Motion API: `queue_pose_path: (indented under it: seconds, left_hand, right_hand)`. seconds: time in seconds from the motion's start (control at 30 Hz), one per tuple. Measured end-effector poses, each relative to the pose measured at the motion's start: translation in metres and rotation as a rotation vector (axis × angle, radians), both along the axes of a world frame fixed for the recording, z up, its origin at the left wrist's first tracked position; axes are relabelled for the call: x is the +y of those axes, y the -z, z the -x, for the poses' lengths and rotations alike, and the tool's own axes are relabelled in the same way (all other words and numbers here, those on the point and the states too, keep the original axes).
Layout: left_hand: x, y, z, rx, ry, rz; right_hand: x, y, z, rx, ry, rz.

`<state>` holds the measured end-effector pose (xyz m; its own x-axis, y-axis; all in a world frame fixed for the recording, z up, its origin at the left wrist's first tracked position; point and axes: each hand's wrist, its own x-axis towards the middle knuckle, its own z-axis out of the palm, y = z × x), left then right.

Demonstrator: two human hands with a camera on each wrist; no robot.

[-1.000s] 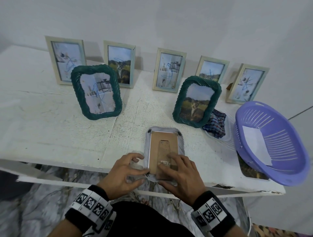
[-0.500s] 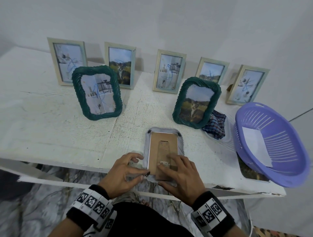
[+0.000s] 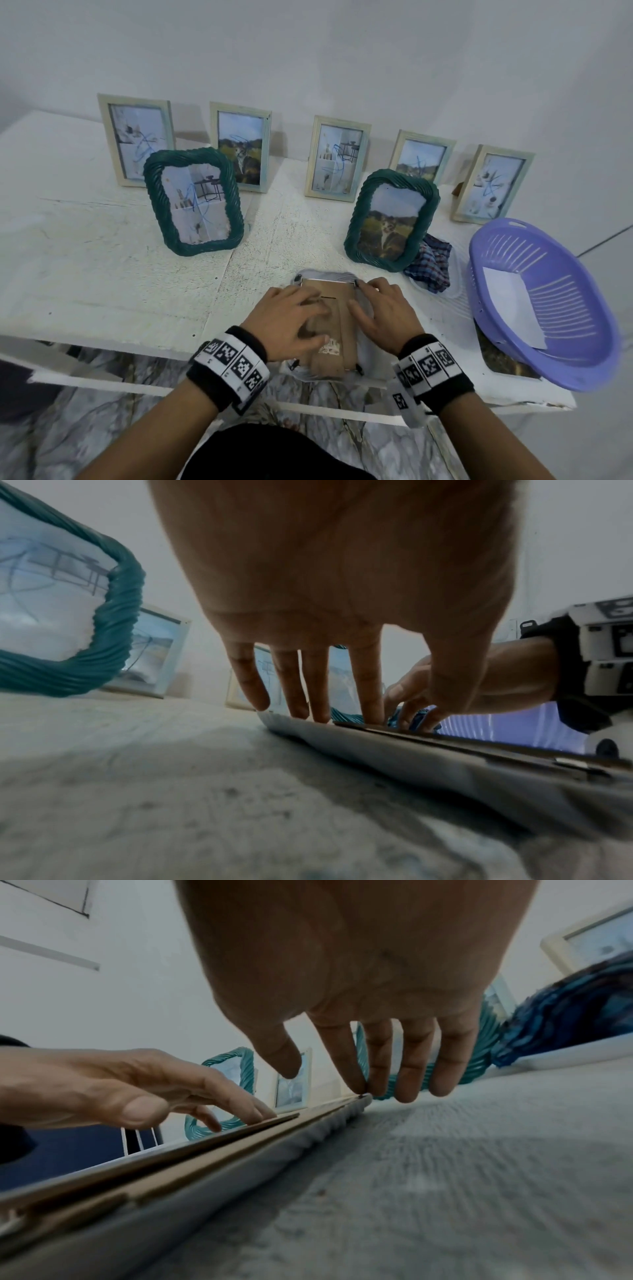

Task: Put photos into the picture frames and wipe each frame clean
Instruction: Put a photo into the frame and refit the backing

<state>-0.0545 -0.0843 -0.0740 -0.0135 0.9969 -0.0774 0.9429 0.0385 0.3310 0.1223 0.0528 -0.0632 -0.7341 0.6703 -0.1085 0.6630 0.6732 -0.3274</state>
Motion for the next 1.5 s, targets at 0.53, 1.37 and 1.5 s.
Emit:
queue_pose_path:
  seconds: [0.53,1.37,1.5]
  left_hand:
    - [0.003,0.006,0.002,-0.036,-0.032,-0.021]
    - [0.013,-0.004,0.037,-0.969,-0.498,0.082]
    - [0.014,-0.002,0.037,-0.931,-0.488,0.097]
  right_hand:
    - [0.015,0.019,-0.003,0.234,0.106,0.346]
    - [-0.034,0.014,-0.008,-0.023,-0.085,0.047]
    - [-0.034,0.012,-0.008,-0.049,-0.089,0.05]
